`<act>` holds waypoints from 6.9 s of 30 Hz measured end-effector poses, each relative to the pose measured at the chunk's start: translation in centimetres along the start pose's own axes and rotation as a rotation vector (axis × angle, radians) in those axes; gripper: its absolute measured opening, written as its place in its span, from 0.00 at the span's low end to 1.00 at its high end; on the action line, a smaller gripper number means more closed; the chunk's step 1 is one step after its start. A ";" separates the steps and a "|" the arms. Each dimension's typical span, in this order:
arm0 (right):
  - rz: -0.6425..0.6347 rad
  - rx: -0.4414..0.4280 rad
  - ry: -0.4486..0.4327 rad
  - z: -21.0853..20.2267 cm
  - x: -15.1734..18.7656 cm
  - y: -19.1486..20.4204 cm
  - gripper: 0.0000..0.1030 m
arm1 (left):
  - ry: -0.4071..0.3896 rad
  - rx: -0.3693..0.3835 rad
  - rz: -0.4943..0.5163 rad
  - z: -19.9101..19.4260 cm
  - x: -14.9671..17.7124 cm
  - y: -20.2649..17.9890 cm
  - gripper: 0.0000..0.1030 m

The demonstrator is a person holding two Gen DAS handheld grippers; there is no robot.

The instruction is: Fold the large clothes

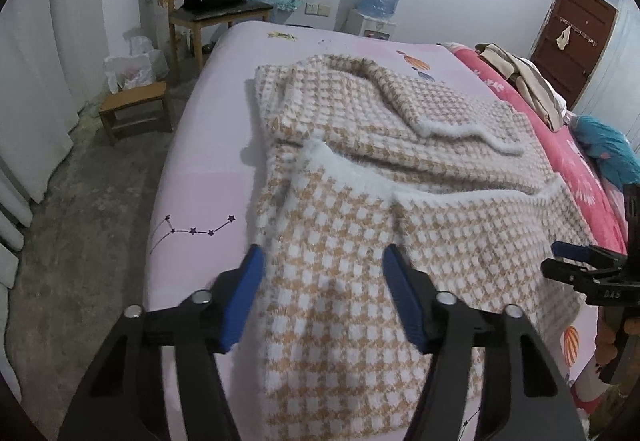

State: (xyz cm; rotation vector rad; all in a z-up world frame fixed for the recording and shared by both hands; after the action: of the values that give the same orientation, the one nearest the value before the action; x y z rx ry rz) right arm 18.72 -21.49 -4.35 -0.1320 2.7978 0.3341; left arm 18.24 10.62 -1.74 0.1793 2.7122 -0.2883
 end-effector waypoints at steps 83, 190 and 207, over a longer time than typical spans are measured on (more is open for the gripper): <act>0.105 -0.142 -0.027 -4.5 -0.9 -12.5 0.24 | 0.099 -0.285 0.181 5.3 -2.9 -5.4 0.32; 0.051 0.332 -0.451 -15.1 4.2 1.2 0.92 | -0.264 -0.157 -0.006 -10.5 0.0 -12.5 0.95; 0.108 0.288 -0.364 -12.6 4.6 2.6 0.92 | -0.103 -0.268 -0.095 -7.8 1.5 -13.3 0.95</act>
State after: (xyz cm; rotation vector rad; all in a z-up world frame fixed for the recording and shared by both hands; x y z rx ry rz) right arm 10.24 -22.31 6.36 0.1345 2.4611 -0.0245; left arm 11.66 -0.33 6.99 -0.0396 2.6274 0.0395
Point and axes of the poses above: each gripper's, at about its wrist camera, not at the fingertips, and z roughly the way its jaws point, y to its left, x to its underside, the point moved 1 cm from there along z, roughly the way its jaws point, and after that the axes turned 13 degrees about y, right-handed, at the moved point
